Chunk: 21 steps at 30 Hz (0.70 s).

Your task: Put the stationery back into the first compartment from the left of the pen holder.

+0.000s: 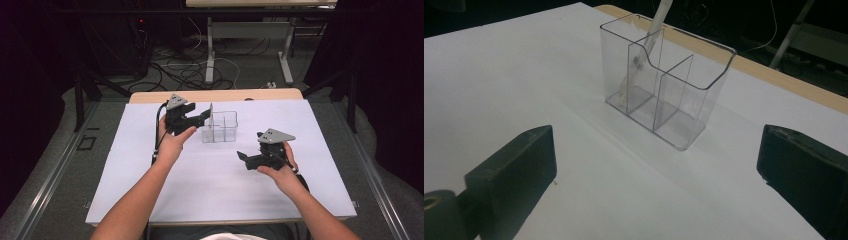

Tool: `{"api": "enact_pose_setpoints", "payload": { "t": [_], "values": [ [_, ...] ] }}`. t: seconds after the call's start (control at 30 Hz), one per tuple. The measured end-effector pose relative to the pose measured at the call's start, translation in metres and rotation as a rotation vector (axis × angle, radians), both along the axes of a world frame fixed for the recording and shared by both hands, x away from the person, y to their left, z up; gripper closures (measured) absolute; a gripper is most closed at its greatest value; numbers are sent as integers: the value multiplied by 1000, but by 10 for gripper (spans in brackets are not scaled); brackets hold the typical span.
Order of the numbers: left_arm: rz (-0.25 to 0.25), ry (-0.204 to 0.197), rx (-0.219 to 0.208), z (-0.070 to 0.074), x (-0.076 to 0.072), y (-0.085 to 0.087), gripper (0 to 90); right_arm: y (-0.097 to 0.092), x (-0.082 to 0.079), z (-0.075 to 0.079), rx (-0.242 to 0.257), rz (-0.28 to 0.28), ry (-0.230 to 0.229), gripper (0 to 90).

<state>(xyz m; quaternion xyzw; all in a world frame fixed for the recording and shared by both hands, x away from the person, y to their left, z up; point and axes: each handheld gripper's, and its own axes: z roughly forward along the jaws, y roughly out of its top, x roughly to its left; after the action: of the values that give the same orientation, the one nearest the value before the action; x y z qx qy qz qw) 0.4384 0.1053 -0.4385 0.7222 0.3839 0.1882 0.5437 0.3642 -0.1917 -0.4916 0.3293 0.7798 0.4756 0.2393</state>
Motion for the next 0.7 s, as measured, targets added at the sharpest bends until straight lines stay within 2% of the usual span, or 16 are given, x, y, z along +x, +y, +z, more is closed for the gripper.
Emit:
{"api": "enact_pose_setpoints", "payload": {
  "t": [0.2, 0.37, 0.57, 0.7],
  "values": [
    [20, -4, 22, 9, -17, 6, 260, -4, 1, 1, 22, -16, 12, 22],
    [-18, 57, -2, 5, -32, 17, 260, -6, 2, 1, 24, -19, 10, 22],
    [-34, 104, 24, -7, -49, 39, 154, -8, 3, 1, 39, -29, 12, 22],
    [-13, 131, 51, -16, -57, 57, 84, -10, 4, 1, 51, -39, 22, 22]
  ]
}}
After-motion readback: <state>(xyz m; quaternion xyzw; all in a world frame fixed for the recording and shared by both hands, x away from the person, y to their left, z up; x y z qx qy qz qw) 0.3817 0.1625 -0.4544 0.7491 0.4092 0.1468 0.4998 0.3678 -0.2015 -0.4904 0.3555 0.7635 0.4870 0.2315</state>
